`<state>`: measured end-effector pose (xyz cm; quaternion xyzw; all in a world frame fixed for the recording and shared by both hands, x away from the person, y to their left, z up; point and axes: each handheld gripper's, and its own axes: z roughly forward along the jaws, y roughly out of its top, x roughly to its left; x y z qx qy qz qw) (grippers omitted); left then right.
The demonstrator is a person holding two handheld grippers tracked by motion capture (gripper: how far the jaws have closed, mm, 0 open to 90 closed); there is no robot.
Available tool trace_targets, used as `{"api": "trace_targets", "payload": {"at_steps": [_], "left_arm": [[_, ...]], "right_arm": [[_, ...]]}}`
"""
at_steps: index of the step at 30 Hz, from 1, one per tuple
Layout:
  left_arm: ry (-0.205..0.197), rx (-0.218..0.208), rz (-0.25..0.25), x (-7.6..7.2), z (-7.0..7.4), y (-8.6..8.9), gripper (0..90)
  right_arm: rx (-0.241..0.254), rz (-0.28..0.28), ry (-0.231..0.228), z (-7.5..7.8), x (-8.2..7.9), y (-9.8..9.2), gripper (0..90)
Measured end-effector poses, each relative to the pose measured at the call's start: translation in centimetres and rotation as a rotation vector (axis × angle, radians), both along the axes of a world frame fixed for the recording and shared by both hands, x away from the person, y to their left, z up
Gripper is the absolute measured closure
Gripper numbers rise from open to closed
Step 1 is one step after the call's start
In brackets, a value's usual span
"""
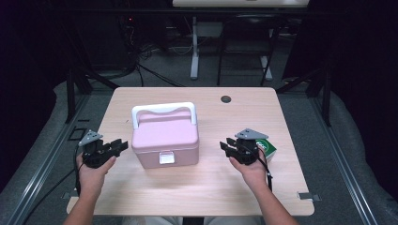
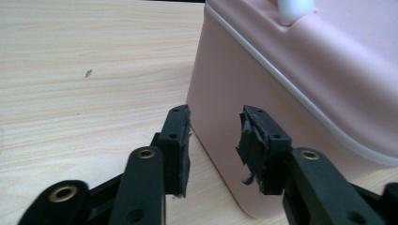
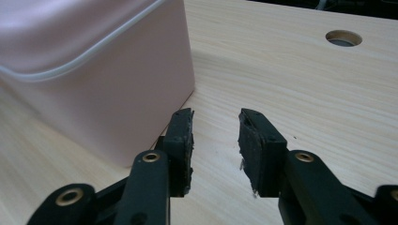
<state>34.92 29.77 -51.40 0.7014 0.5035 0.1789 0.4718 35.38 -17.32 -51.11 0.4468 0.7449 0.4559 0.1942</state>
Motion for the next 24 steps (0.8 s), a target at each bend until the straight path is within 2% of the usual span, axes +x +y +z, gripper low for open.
{"api": "trace_targets", "payload": {"at_steps": [3,4,6,11,17,18,24], "left_arm": [[0.010,-0.005,-0.006,0.2,-0.3,-0.1,63.5],[0.016,0.014,-0.001,0.3,-0.5,-0.3,64.2],[0.018,0.015,0.005,0.4,-0.6,-0.3,65.5],[0.015,0.028,0.010,0.5,-1.2,-0.4,68.9],[0.030,0.041,-0.011,0.4,-2.0,-1.4,74.3],[0.031,0.058,-0.018,0.5,-2.2,-1.9,75.5],[0.020,0.062,-0.025,0.7,-2.3,-2.8,79.7]], "right_arm": [[0.022,-0.004,0.020,-0.6,1.0,0.6,66.1],[0.027,-0.009,0.024,-0.8,1.3,0.7,66.8],[0.028,-0.019,0.024,-1.1,1.7,1.0,68.0],[0.047,-0.021,0.036,-1.6,2.3,1.6,71.8],[0.035,-0.012,0.043,-2.0,2.3,2.3,74.9],[0.032,0.000,0.042,-2.2,2.4,2.8,75.6],[0.034,0.028,0.042,-2.6,2.6,4.5,77.4]]}}
